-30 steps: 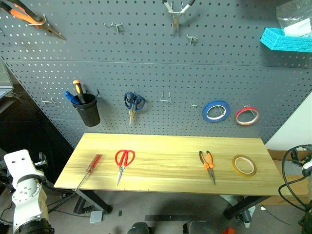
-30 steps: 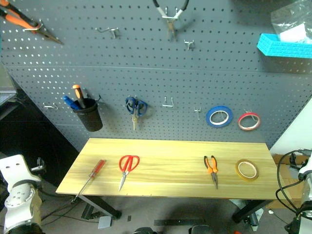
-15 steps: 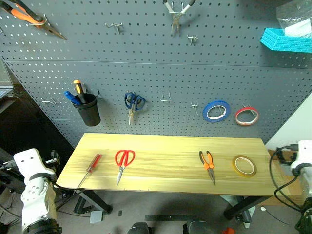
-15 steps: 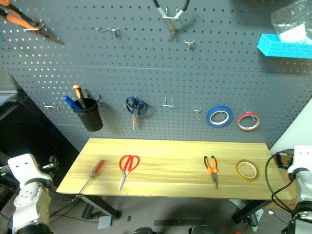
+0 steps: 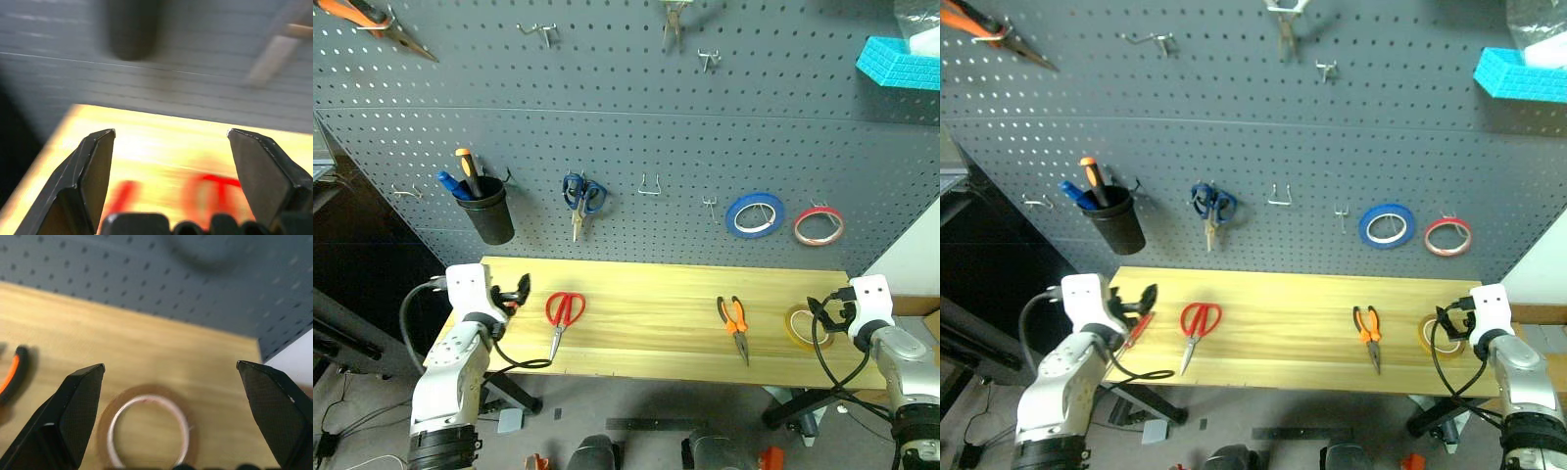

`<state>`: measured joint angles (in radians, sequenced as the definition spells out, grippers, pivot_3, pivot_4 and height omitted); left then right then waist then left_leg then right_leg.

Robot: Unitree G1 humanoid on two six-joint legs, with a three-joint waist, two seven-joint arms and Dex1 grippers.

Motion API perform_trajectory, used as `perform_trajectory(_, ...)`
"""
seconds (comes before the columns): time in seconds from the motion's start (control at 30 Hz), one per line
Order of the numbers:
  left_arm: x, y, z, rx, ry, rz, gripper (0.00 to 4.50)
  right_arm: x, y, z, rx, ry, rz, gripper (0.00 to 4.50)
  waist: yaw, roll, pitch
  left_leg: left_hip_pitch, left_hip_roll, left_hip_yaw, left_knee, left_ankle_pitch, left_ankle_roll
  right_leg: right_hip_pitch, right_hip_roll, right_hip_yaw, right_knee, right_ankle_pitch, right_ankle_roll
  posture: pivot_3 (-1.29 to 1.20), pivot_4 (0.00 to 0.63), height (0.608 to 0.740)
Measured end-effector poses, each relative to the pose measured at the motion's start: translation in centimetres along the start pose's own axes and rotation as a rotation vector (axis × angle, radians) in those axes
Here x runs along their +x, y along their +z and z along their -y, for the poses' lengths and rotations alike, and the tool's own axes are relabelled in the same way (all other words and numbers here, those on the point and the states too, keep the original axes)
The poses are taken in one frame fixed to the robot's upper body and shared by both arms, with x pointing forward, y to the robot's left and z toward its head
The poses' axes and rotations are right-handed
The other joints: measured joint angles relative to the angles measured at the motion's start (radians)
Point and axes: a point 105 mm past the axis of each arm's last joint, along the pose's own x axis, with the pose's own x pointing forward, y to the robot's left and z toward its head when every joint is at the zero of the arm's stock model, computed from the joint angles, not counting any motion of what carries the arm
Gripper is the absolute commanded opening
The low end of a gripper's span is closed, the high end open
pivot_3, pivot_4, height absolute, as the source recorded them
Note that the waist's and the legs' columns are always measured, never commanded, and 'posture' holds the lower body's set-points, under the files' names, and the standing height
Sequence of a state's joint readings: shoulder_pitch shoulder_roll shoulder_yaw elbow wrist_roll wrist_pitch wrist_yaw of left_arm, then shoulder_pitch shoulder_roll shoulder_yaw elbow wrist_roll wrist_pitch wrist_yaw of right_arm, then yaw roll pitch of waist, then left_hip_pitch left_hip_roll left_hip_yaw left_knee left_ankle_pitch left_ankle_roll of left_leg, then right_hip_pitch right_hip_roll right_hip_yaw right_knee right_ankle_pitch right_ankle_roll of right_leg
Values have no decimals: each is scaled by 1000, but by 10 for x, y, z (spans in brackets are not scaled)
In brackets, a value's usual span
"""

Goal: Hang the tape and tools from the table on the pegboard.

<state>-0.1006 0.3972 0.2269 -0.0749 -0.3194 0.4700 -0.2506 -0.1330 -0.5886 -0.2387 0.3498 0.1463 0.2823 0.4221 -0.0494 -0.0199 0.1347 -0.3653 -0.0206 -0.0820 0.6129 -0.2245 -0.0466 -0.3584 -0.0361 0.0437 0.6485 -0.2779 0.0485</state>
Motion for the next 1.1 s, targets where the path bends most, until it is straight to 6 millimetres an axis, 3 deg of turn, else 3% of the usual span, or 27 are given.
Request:
perform_trajectory(0.13,0,15,71,164,-396,-4,3930,-1,-4,-23,29,106,-85,4500,-6,2,33,-6,1,2,0,0,0,-6,-1,2,0,1,0,-111,236,740)
perform_trajectory(0.3,-14,21,131,300,-763,-7,3930,4,2,-32,41,145,-152,4500,-18,3,79,-19,6,3,2,-1,2,-19,0,2,1,4,-4,-127,278,740)
perform_trajectory(0.47,-19,34,159,393,-952,39,3930,20,11,-28,50,132,-191,4500,-32,2,111,-34,7,3,10,-1,2,-32,0,1,9,4,-4,-122,298,740)
perform_trajectory(0.7,-21,42,183,488,-1118,86,3930,41,2,-21,52,122,-287,4500,-35,-1,138,-35,6,4,17,-3,4,-32,0,1,14,4,-4,-115,306,740)
perform_trajectory(0.83,-18,43,188,504,-1135,107,3930,50,8,-20,65,143,-304,4500,-39,-5,145,-34,7,4,17,-3,4,-32,1,1,14,4,-4,-114,302,740)
perform_trajectory(0.97,-19,41,188,524,-1145,108,3976,54,11,-20,49,177,-327,3610,-39,-9,148,-34,8,3,17,-3,4,-32,1,1,14,4,-4,-111,294,740)
perform_trajectory(1.1,-20,40,188,526,-1161,105,3976,56,13,-25,10,221,-347,2280,-38,-9,148,-34,7,3,18,-3,4,-31,1,1,14,5,-3,-111,282,740)
